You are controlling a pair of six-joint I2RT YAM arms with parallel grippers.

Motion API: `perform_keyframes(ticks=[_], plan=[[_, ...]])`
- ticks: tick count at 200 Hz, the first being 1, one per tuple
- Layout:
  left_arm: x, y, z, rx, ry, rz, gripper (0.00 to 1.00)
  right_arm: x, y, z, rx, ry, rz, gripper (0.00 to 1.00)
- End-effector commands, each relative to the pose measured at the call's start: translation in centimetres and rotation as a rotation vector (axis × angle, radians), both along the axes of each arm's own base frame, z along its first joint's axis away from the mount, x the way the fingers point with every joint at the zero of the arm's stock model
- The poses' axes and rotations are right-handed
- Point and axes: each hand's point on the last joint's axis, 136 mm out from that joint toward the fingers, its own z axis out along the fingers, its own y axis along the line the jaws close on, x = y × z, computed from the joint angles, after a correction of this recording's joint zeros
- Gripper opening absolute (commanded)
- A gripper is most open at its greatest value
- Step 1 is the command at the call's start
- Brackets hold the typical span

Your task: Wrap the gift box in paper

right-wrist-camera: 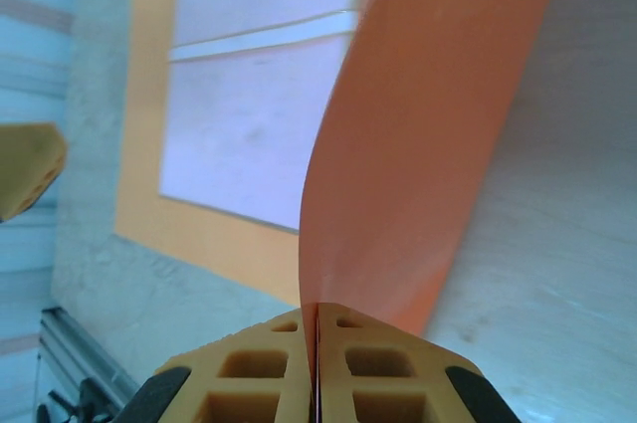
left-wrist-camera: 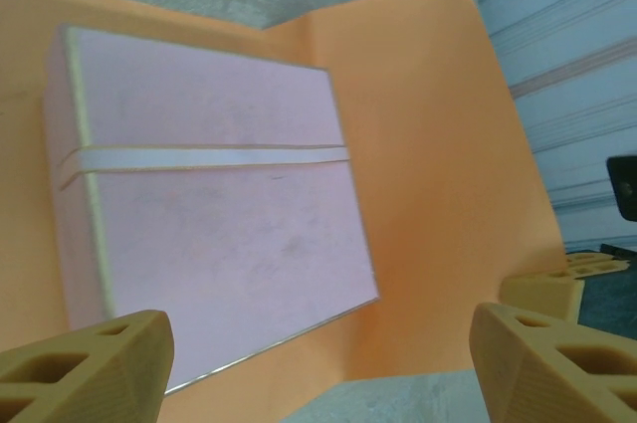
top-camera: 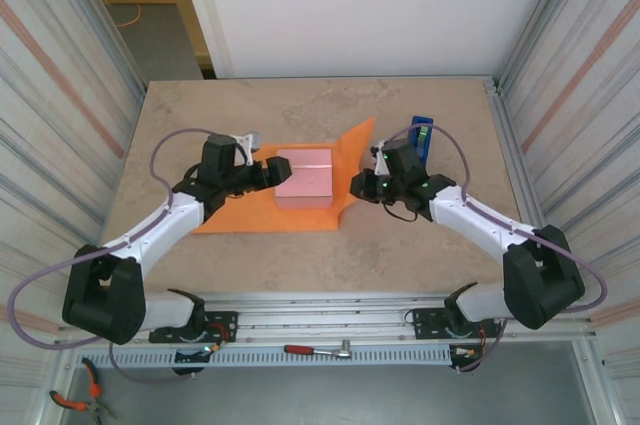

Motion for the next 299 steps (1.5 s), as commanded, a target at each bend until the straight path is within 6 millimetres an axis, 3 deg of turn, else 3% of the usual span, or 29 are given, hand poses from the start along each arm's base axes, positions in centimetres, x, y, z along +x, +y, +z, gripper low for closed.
perform_keyframes(ticks=[1, 53, 120, 151, 205, 218, 241, 257, 272, 278, 299], plan=[[0.5, -1.3, 2.2, -0.014, -0.022, -0.010, 0.79, -0.4, 2.0, 0.3, -0.008, -0.010, 0.066, 0.10], [1.9, -4.4, 3.3, -0.008, -0.024, -0.044, 0.79, -1.2, 5.1, 0.5, 0.010, -0.020, 0.142, 0.13], [3.4, -7.9, 2.8, 0.027, -0.032, -0.103, 0.79, -1.3, 6.8, 0.5, 0.017, -0.023, 0.176, 0.14], [4.1, -9.1, 2.1, 0.043, -0.023, -0.119, 0.79, -1.4, 7.3, 0.4, 0.017, -0.022, 0.187, 0.13], [5.0, -10.0, -0.8, 0.076, 0.030, -0.138, 0.75, -1.6, 7.4, 0.4, 0.020, -0.022, 0.194, 0.13], [5.0, -10.3, -1.3, 0.078, 0.038, -0.152, 0.68, -1.7, 7.5, 0.5, 0.020, -0.024, 0.196, 0.13], [5.1, -10.9, -1.5, 0.068, 0.036, -0.183, 0.44, -1.8, 7.5, 0.5, 0.022, -0.018, 0.195, 0.16], [4.9, -10.8, -1.4, 0.069, 0.029, -0.198, 0.19, -1.8, 7.3, 0.8, 0.022, -0.013, 0.192, 0.34], [4.7, -10.2, -1.1, 0.083, 0.020, -0.198, 0.04, -1.6, 6.8, 1.6, 0.035, -0.024, 0.176, 0.47], [4.7, -9.8, -1.0, 0.088, 0.019, -0.193, 0.00, -1.5, 6.4, 1.8, 0.042, -0.026, 0.164, 0.50], [4.4, -7.8, -1.0, 0.091, 0.020, -0.160, 0.00, -0.9, 5.3, 3.0, 0.093, -0.037, 0.129, 0.54]])
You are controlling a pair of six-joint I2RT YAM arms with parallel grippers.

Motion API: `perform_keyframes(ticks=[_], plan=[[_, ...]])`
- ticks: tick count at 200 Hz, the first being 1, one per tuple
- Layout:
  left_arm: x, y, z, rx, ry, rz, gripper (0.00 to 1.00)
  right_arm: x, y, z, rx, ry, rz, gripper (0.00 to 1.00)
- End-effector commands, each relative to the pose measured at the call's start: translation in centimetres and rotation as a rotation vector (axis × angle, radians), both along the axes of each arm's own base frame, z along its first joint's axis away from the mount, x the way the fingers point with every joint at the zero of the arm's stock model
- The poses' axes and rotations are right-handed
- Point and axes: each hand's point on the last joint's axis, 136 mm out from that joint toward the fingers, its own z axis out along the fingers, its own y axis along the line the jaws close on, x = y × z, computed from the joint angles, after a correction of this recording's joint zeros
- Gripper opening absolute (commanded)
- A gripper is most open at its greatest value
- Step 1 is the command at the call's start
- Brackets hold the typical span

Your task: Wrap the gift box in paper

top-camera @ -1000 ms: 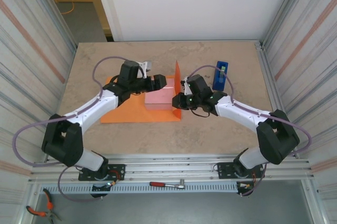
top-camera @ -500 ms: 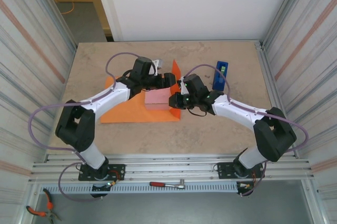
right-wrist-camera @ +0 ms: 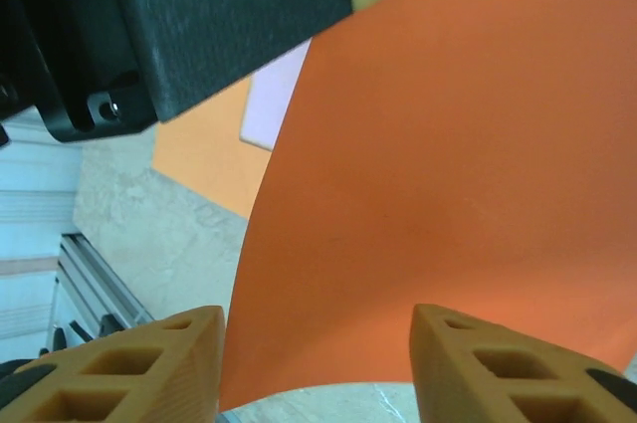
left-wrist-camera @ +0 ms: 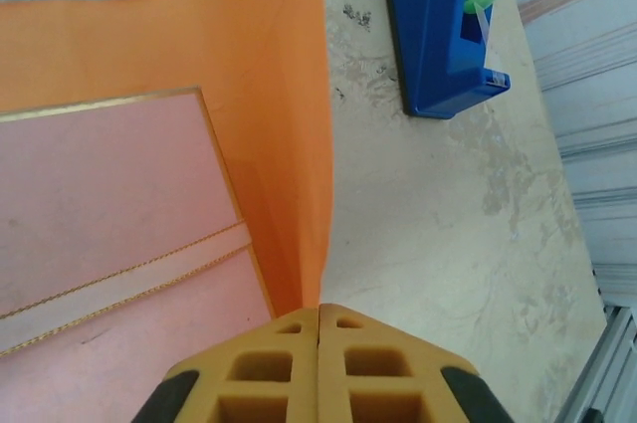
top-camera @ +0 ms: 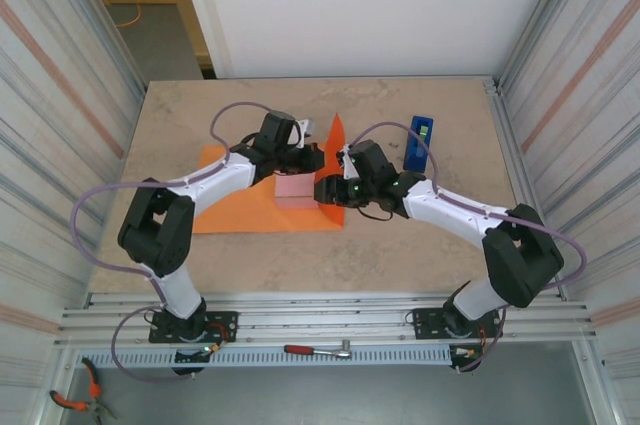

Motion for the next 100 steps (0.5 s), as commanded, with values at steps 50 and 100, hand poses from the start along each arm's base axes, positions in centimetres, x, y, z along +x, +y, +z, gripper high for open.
perform_keyframes(ticks=[50, 100], plan=[[-1.5, 5.7, 1.5, 0.009, -0.049, 0.079, 0.00, 3.1, -2.2, 3.3, 0.093, -0.029, -0.079, 0.54], [-1.9, 6.5, -0.5, 0.045, -0.022, 0.102, 0.00, 5.1, 0.1, 1.3, 0.087, 0.019, -0.049, 0.31]])
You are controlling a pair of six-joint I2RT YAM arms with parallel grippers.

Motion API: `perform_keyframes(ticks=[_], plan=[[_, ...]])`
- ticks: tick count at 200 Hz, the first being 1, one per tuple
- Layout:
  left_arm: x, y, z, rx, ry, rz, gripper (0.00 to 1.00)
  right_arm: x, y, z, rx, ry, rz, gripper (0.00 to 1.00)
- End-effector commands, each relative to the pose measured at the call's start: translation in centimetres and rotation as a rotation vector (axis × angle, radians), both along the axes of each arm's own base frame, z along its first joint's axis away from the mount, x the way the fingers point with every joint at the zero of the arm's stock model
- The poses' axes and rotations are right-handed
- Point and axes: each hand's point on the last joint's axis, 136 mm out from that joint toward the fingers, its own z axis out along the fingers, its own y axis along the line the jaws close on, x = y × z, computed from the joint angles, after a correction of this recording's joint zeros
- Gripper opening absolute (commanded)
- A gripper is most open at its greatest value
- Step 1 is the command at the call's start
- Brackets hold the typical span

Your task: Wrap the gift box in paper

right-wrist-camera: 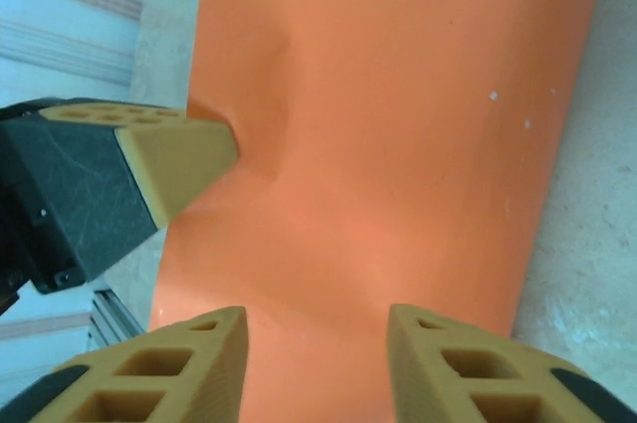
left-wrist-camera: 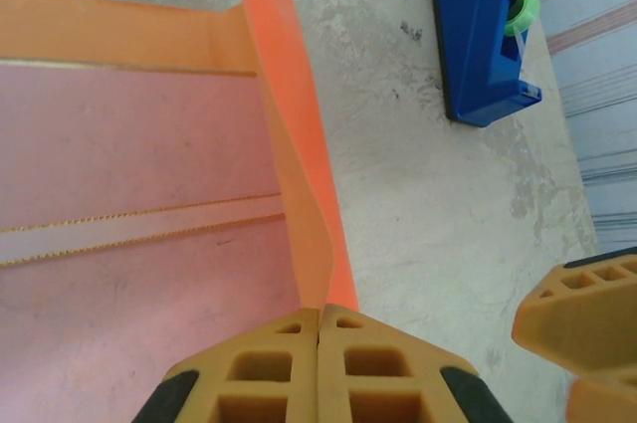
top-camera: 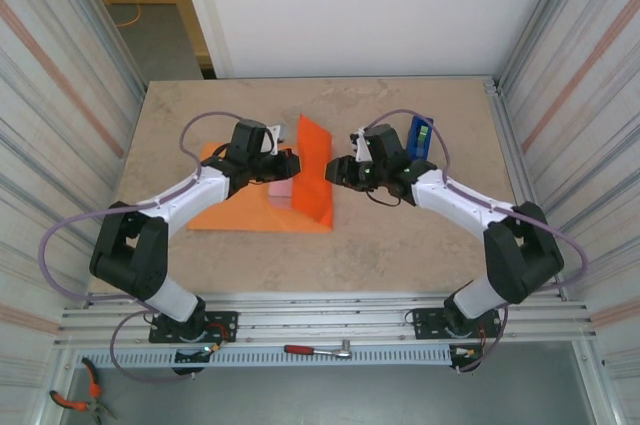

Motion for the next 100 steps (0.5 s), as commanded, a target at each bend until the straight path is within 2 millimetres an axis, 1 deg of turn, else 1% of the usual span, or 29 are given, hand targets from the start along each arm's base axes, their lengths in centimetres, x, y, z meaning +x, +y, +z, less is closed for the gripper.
perform_keyframes(ticks=[1, 17, 43, 78, 92, 96, 100], plan=[[-0.2, 0.5, -0.5, 0.031, -0.014, 0.005, 0.00, 0.9, 1.6, -0.1, 0.027, 0.016, 0.031, 0.30], [-0.1, 0.9, -0.8, 0.048, -0.015, 0.022, 0.00, 1.3, 2.6, -0.7, 0.022, 0.026, 0.044, 0.24], [-0.1, 1.6, -1.3, 0.068, -0.013, 0.043, 0.00, 1.9, 3.7, -2.0, 0.010, 0.046, 0.053, 0.20], [0.0, 2.1, -1.8, 0.084, -0.004, 0.057, 0.00, 2.3, 5.1, -4.2, -0.011, 0.087, 0.073, 0.16], [0.1, 2.5, -1.9, 0.089, -0.003, 0.064, 0.00, 2.2, 5.3, -5.4, -0.028, 0.106, 0.076, 0.16], [0.1, 2.6, -1.9, 0.091, -0.003, 0.065, 0.01, 2.1, 5.3, -5.8, -0.033, 0.111, 0.076, 0.15], [0.2, 2.8, -1.8, 0.093, -0.005, 0.067, 0.05, 2.1, 5.3, -6.0, -0.037, 0.115, 0.078, 0.15]])
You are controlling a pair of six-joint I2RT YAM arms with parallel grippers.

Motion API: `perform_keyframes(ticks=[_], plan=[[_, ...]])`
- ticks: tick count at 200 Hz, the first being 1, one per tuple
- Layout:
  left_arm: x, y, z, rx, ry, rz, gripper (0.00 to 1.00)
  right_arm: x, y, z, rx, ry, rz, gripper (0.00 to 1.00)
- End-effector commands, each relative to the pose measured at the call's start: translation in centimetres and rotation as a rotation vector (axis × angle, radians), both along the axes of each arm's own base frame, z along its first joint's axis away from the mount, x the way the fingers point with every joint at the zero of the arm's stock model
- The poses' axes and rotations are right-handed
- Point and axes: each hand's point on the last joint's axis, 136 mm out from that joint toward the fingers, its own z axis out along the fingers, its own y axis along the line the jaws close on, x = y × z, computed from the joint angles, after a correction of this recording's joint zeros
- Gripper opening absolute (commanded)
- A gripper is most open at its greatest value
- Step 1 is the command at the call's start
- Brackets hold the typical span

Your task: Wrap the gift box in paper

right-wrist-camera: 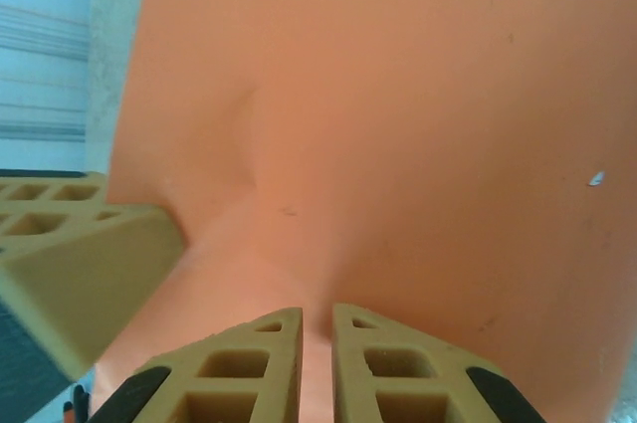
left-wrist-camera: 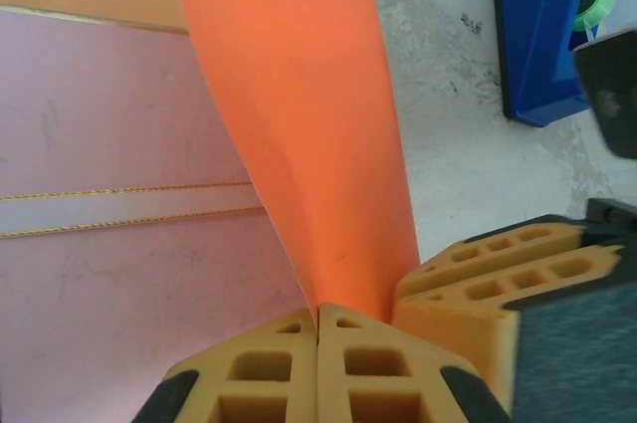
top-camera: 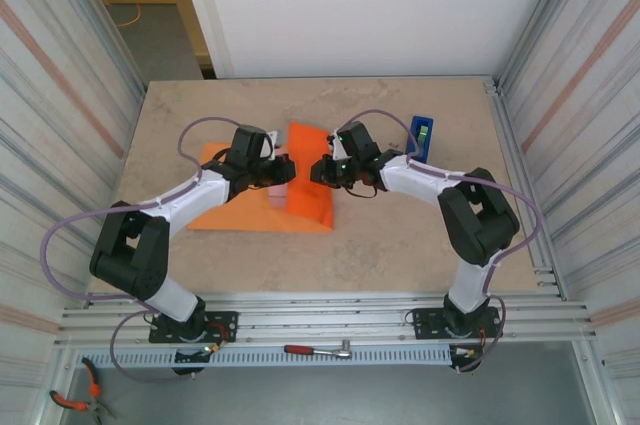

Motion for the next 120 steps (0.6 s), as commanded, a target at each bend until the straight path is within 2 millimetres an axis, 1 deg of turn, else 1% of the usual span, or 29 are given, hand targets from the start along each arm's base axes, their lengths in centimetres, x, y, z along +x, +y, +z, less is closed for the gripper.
perform_keyframes(ticks=[1, 13, 29, 54, 57, 68, 85, 120], plan=[[0.1, 1.3, 0.0, 0.035, -0.017, 0.013, 0.06, 0.0, 0.8, -0.9, -0.003, 0.021, 0.016, 0.15], [0.4, 2.2, 0.2, 0.042, -0.023, 0.025, 0.22, -0.2, 0.7, -1.7, -0.017, 0.033, 0.018, 0.14], [0.8, 3.6, 0.7, 0.030, -0.032, 0.056, 0.41, -0.3, 0.6, -2.3, -0.026, 0.040, 0.019, 0.14], [1.6, 5.4, 1.0, 0.036, -0.043, 0.097, 0.59, -0.6, 0.6, -2.8, -0.033, 0.049, 0.020, 0.14], [1.7, 5.5, 1.1, 0.037, -0.045, 0.098, 0.60, -0.6, 0.6, -2.9, -0.032, 0.049, 0.021, 0.14], [1.9, 5.8, 0.9, 0.053, -0.042, 0.097, 0.69, -0.6, 0.6, -3.0, -0.034, 0.053, 0.021, 0.14], [2.3, 5.7, 0.4, 0.070, -0.035, 0.081, 0.74, -0.8, 0.6, -3.2, -0.036, 0.055, 0.025, 0.14], [3.0, 5.0, -1.0, 0.082, -0.004, 0.049, 0.78, -0.9, 0.6, -3.3, -0.038, 0.056, 0.025, 0.13]])
